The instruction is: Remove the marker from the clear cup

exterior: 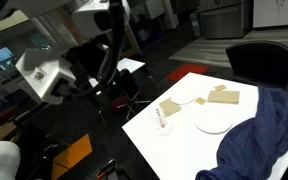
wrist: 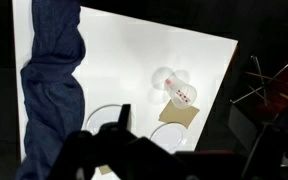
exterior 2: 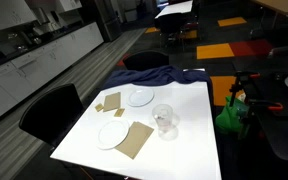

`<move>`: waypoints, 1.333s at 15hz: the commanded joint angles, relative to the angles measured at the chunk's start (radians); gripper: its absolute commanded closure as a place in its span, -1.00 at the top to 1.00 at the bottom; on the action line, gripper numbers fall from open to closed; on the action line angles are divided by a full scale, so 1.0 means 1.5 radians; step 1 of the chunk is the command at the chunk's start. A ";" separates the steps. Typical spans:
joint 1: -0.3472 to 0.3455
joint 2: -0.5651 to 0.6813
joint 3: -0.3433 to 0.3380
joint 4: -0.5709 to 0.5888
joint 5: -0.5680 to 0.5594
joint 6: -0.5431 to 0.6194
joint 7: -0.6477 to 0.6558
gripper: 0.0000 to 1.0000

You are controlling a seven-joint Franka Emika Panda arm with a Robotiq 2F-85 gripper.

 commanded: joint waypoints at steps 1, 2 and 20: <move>-0.025 0.006 0.020 0.002 0.011 -0.003 -0.010 1.00; -0.025 0.006 0.020 0.002 0.011 -0.003 -0.010 1.00; 0.061 0.145 0.118 -0.009 0.102 0.282 -0.190 1.00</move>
